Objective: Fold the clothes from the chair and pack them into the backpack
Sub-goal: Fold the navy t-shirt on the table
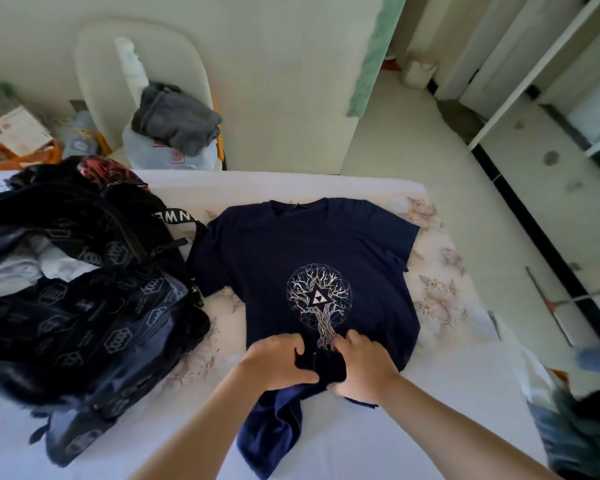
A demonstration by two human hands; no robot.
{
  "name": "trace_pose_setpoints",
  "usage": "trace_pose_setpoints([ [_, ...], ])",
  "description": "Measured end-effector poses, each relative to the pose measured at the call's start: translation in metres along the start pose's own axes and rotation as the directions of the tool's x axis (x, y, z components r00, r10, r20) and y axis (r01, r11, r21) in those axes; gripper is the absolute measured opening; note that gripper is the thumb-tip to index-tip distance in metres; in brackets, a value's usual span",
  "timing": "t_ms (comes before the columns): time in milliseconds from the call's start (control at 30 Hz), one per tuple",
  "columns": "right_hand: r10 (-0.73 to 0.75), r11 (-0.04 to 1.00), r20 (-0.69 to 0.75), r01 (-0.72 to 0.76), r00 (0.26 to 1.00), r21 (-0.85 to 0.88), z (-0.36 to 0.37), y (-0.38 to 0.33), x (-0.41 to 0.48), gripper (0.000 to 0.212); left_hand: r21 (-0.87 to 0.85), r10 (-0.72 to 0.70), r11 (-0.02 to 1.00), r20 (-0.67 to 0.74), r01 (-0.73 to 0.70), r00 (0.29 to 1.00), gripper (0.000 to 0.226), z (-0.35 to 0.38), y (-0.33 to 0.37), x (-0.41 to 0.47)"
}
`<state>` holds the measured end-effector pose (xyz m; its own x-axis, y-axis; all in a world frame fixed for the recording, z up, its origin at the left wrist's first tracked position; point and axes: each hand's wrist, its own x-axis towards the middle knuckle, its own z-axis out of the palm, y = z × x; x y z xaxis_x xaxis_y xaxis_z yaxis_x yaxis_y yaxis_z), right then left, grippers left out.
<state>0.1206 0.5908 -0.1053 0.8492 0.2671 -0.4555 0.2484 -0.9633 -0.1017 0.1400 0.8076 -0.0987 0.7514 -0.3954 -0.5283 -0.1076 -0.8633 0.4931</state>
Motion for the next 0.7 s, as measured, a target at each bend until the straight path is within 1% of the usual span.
trace_pose_setpoints([
  [67,0.013,0.999,-0.023,-0.012,1.000,0.048,0.006,0.002,-0.008,0.073,0.085,-0.009,0.996,-0.010,0.009,1.000,0.067,0.017,0.001,-0.014],
  [133,-0.068,0.991,-0.094,0.078,0.993,0.105,0.011,0.007,-0.018,0.077,0.125,-0.012,0.992,-0.062,0.019,0.998,0.065,0.032,0.002,-0.025],
  [167,-0.114,0.984,-0.152,0.134,0.982,0.122,0.014,0.012,-0.024,0.077,0.119,-0.016,0.993,-0.098,0.028,0.995,0.059,0.038,0.004,-0.029],
  [233,-0.143,0.967,-0.301,0.197,0.943,0.158,0.019,0.024,-0.040,0.073,0.045,-0.041,0.998,-0.186,0.050,0.982,0.040,0.048,0.010,-0.038],
  [300,-0.099,0.965,-0.425,0.191,0.900,0.181,0.023,0.040,-0.056,0.059,-0.083,-0.089,0.994,-0.277,0.069,0.957,0.035,0.056,0.016,-0.045],
  [333,-0.068,0.967,-0.446,0.169,0.892,0.191,0.026,0.050,-0.064,0.050,-0.138,-0.115,0.988,-0.323,0.073,0.939,0.036,0.058,0.019,-0.048],
  [400,-0.041,0.968,-0.398,0.135,0.917,0.211,0.036,0.069,-0.076,0.038,-0.191,-0.137,0.980,-0.432,0.058,0.891,0.036,0.063,0.024,-0.056],
  [433,-0.052,0.965,-0.344,0.136,0.938,0.224,0.041,0.075,-0.080,0.038,-0.201,-0.143,0.978,-0.482,0.050,0.865,0.035,0.066,0.025,-0.060],
  [500,-0.119,0.961,-0.274,0.180,0.954,0.210,0.053,0.079,-0.083,0.051,-0.238,-0.194,0.969,-0.539,0.073,0.819,0.034,0.069,0.026,-0.070],
  [567,-0.143,0.966,-0.278,0.195,0.950,0.168,0.062,0.069,-0.078,0.066,-0.276,-0.262,0.953,-0.540,0.126,0.800,0.036,0.071,0.024,-0.080],
  [600,-0.136,0.973,-0.303,0.185,0.943,0.137,0.065,0.060,-0.074,0.067,-0.271,-0.274,0.951,-0.531,0.146,0.802,0.038,0.073,0.024,-0.085],
  [633,-0.138,0.978,-0.342,0.182,0.929,0.100,0.066,0.051,-0.070,0.062,-0.260,-0.279,0.952,-0.516,0.162,0.810,0.041,0.076,0.023,-0.089],
  [700,-0.142,0.978,-0.430,0.194,0.891,0.077,0.068,0.037,-0.062,0.039,-0.254,-0.291,0.949,-0.475,0.187,0.831,0.042,0.081,0.023,-0.097],
])
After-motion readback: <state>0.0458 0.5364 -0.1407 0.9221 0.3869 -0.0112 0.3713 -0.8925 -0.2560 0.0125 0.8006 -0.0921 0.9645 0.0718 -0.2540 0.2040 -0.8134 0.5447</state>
